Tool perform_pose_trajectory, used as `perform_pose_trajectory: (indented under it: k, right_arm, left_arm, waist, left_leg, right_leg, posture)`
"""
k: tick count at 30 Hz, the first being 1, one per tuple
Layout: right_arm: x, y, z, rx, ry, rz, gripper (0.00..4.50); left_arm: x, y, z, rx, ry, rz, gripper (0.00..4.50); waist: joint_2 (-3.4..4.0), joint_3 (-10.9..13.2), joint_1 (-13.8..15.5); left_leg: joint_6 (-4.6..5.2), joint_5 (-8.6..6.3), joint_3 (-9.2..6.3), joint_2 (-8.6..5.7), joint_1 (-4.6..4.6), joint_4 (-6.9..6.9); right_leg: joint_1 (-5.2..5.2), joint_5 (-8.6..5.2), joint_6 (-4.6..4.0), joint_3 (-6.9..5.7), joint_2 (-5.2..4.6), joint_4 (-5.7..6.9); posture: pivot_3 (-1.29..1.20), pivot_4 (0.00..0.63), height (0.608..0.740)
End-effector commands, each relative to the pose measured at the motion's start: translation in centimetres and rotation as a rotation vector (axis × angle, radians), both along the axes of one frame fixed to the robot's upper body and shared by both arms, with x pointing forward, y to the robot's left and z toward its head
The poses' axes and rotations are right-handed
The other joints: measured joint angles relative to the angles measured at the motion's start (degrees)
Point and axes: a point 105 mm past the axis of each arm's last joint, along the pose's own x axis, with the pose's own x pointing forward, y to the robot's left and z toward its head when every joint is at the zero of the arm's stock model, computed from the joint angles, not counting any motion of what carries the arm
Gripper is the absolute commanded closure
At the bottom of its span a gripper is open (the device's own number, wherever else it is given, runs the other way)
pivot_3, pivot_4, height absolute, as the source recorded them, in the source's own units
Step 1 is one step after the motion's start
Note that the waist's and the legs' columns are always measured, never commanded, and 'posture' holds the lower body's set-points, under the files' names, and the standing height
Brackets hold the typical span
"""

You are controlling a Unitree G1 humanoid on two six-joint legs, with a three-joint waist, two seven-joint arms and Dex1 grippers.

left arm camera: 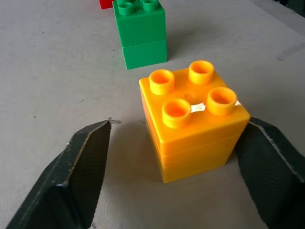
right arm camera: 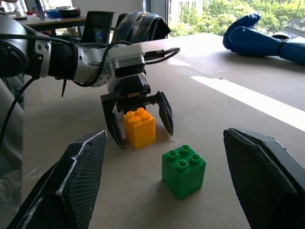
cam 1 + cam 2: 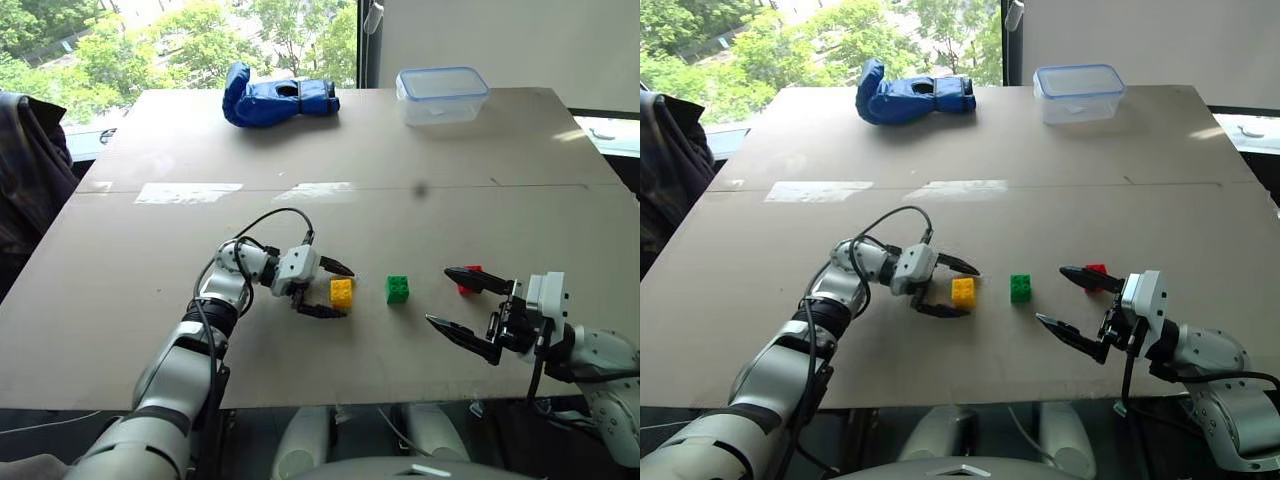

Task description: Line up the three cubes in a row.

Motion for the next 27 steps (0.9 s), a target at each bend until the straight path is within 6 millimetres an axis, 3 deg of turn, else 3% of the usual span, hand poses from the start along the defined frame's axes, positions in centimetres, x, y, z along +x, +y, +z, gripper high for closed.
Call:
perform_pose_trajectory:
  k: [1,7,10,13,19,27]
  right_arm:
    - [-0.3,0.2,0.9,-0.003,-0.046,0.017,0.46]
    - [-0.4,0.2,0.8,-0.006,-0.04,0.021,0.46]
    - [-0.3,0.1,0.8,-0.008,-0.041,0.018,0.46]
    - [-0.3,0.1,0.8,-0.007,-0.043,0.017,0.46]
    - [-0.3,0.3,0.6,-0.002,-0.038,0.024,0.46]
    - [-0.2,0.3,0.4,-0.005,-0.029,0.043,0.46]
  left_arm:
    - [-0.8,1.0,-1.7,0.068,0.044,-0.004,0.06]
    - [-0.7,1.5,-0.8,0.014,0.037,0.026,0.06]
    - [-1.7,2.0,-0.5,0.03,-0.038,-0.024,0.06]
    - [-2.4,1.8,1.0,-0.059,-0.042,-0.014,0.06]
    - [-2.6,2.7,2.8,-0.155,-0.078,0.127,0.06]
    - [-4.3,5.9,2.0,-0.161,-0.081,0.376,0.06]
  waist:
    - [0.0,0.0,-0.03]
    - [0.01,0.0,-0.14]
    - [0.01,0.0,-0.57]
    - [0.08,0.04,-0.85]
    - [0.06,0.09,-0.29]
    - [0.15,0.12,0.13]
  left_leg:
    - [0.0,0.0,0.0,0.0,0.0,-0.02]
    - [0.01,-0.01,-0.03,0.02,0.0,-0.04]
    - [0.01,-0.01,-0.03,0.1,0.0,-0.05]
    - [0.0,-0.01,-0.05,0.2,-0.02,-0.12]
    - [0.0,-0.01,-0.06,0.2,-0.1,-0.11]
    - [0.0,-0.01,-0.09,0.24,-0.12,-0.15]
  right_leg:
    - [0.0,0.0,0.0,0.0,0.01,-0.01]
    - [0.0,0.0,-0.01,-0.03,0.02,-0.01]
    - [-0.02,-0.01,-0.02,-0.01,0.09,0.0]
    - [-0.07,-0.01,-0.03,0.01,0.07,-0.02]
    - [-0.1,-0.01,-0.02,-0.02,-0.05,-0.06]
    - [-0.14,-0.01,-0.02,-0.03,-0.06,-0.11]
  posture:
    - [0.0,0.15,0.74]
    - [0.0,0.15,0.74]
    - [0.0,0.15,0.74]
    - [0.0,0.15,0.74]
    - [0.0,0.15,0.74]
    - [0.0,0.15,0.74]
